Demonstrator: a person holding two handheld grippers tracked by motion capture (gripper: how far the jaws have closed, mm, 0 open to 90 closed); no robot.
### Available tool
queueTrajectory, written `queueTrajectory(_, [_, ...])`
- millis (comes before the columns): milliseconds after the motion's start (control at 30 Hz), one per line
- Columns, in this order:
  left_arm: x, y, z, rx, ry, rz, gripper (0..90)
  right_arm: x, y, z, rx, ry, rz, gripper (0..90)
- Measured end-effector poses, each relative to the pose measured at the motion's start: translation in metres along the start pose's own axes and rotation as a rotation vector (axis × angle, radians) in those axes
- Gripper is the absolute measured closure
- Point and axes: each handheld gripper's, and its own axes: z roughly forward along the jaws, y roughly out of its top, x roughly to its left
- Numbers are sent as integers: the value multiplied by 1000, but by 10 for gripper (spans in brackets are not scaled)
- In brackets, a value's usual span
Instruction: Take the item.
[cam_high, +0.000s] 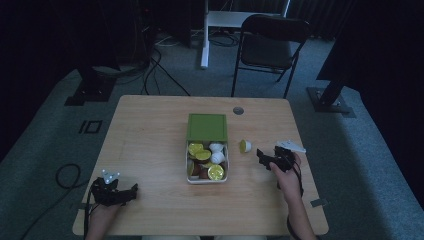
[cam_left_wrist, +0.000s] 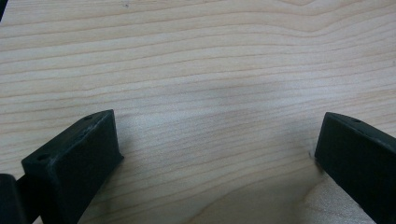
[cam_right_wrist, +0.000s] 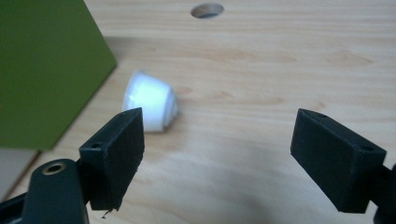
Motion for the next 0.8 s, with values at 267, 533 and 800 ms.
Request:
queueTrajectory(267, [0, 0, 0, -1, 0, 0, 1, -6, -17, -10, 19, -11, -19, 149])
queueTrajectory(533, [0, 0, 0, 0, 0, 2, 1, -13, -29, -19, 31, -25, -16, 133])
queueTrajectory(800, [0, 0, 0, 0, 0, 2, 1, -19, -44, -27, 56, -24, -12, 128])
